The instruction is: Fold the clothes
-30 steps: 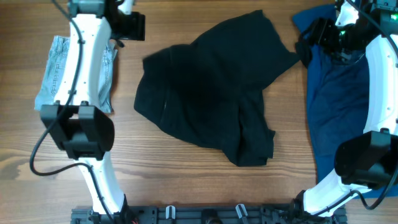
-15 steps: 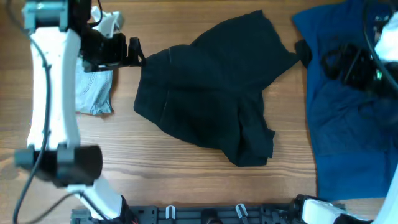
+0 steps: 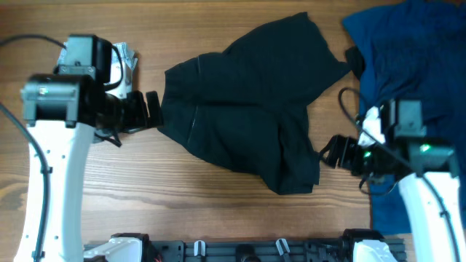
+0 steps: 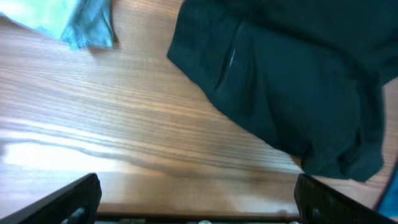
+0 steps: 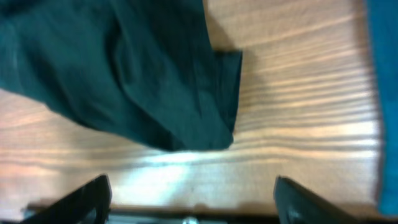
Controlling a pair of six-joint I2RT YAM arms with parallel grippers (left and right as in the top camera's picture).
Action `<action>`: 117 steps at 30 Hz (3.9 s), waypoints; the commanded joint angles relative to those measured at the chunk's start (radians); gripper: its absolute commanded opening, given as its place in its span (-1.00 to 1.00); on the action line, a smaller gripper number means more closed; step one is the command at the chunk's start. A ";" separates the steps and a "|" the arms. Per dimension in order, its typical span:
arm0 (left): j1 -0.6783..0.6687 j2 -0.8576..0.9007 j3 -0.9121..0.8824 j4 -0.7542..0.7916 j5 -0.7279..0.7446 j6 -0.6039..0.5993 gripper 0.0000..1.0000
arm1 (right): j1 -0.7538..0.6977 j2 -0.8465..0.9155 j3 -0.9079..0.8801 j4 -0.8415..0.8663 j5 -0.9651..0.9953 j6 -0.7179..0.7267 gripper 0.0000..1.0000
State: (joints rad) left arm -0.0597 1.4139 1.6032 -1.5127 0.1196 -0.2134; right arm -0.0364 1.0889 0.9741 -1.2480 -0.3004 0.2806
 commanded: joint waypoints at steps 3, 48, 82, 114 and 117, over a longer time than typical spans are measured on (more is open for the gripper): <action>-0.004 0.001 -0.344 0.252 0.078 -0.038 0.99 | 0.053 0.024 -0.348 0.254 -0.237 0.137 0.26; -0.062 0.189 -0.697 0.825 0.287 0.318 0.11 | -0.205 0.233 0.028 0.150 -0.034 0.025 0.99; 0.177 0.074 -0.742 0.821 0.501 0.311 0.16 | -0.139 0.265 -0.386 0.537 -0.123 0.058 0.01; 0.090 0.074 -0.742 0.846 0.455 0.311 0.33 | -0.075 0.305 -0.463 0.593 -0.222 0.103 -0.91; 0.089 0.074 -0.742 0.818 0.455 0.311 0.24 | -0.076 0.249 -0.367 0.443 -0.152 0.113 -0.91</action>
State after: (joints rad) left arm 0.0345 1.5013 0.8703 -0.6773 0.5735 0.0925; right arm -0.1165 1.3937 0.5125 -0.7086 -0.5156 0.3958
